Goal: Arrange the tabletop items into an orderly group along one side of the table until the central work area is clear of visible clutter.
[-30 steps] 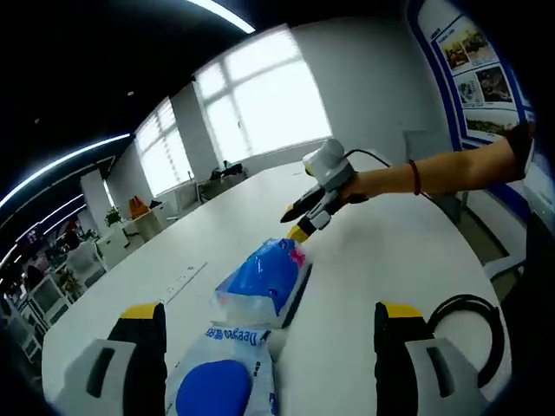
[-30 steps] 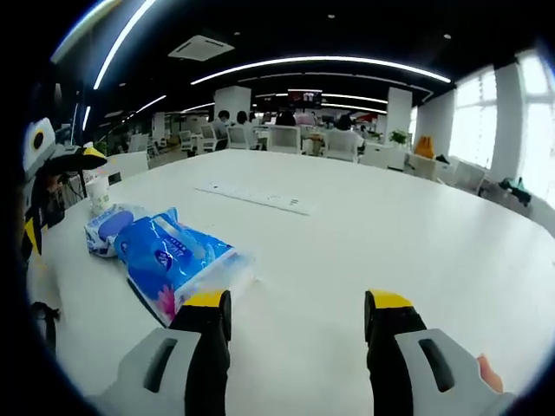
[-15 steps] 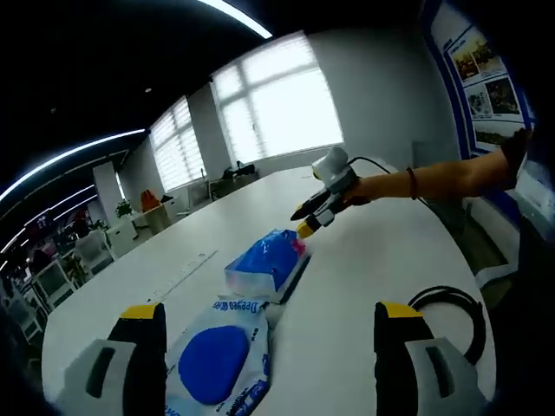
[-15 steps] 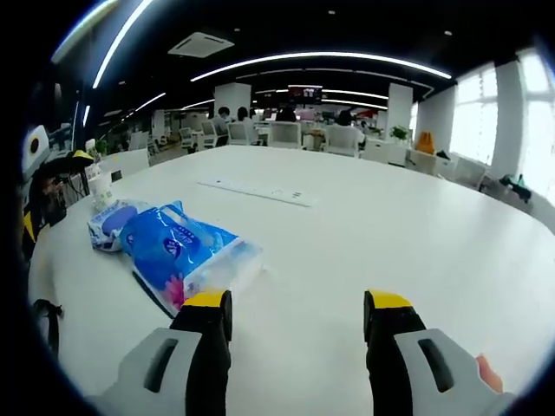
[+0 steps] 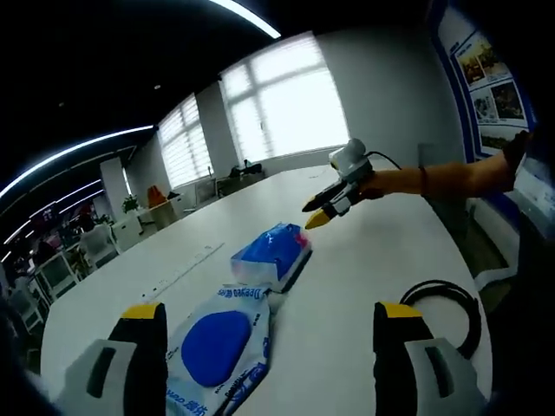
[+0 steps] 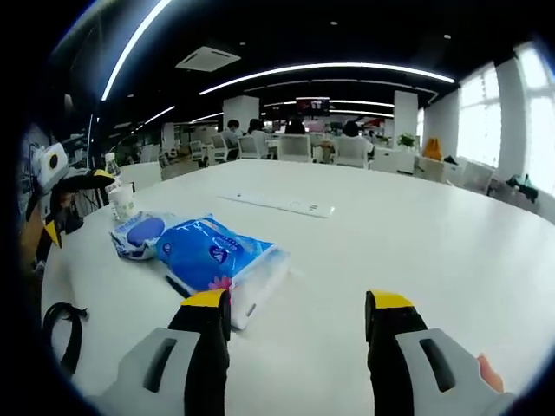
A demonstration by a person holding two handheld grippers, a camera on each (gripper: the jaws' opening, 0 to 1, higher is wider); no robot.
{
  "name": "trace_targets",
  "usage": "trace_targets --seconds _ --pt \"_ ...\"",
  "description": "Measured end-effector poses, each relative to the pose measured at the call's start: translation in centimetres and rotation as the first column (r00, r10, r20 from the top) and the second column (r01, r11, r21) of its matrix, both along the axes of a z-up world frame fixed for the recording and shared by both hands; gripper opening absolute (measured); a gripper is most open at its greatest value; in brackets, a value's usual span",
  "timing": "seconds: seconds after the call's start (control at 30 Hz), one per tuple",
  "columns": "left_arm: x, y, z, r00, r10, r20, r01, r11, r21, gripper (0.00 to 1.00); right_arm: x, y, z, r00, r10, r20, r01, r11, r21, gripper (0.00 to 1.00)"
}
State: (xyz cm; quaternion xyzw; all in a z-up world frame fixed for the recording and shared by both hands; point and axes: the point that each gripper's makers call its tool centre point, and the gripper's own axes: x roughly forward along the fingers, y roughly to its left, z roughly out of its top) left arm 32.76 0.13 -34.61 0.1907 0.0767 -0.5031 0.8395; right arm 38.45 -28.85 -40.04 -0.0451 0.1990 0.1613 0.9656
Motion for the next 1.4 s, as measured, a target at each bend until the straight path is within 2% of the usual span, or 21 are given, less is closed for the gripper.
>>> trace_targets --seconds 0.27,0.57,0.87,1.07,1.33,1.4 --pt "-0.3 0.9 -0.5 1.000 0.023 -0.014 -0.023 1.000 0.002 0.96 -2.1 1.8 -0.3 0.998 0.055 -0.012 -0.055 0.998 0.002 0.60" --pt "-1.1 2.1 -0.3 0.999 0.037 -0.011 -0.038 0.999 -0.029 0.96 -5.0 5.9 -0.8 0.986 0.162 -0.043 -0.162 0.987 0.016 0.61" --pt "-2.2 5.0 -0.1 0.997 0.080 -0.002 -0.080 0.995 -0.066 0.94 -8.3 10.8 -0.7 0.961 0.274 -0.046 -0.272 0.961 0.041 0.62" --pt "-2.9 6.3 -0.6 0.995 0.096 -0.010 -0.097 0.992 -0.075 0.92 -9.4 11.4 -1.0 0.959 0.280 -0.050 -0.280 0.960 0.011 0.61" --pt "-4.0 7.5 -0.9 0.994 0.110 -0.017 -0.111 0.990 -0.085 0.92 -11.0 11.6 -1.0 0.964 0.260 -0.062 -0.257 0.965 0.047 0.61" --pt "-4.5 7.6 -0.5 0.994 0.105 -0.035 -0.108 0.986 -0.130 0.92 -11.5 12.0 -1.0 0.961 0.267 -0.073 -0.263 0.963 0.058 0.61"
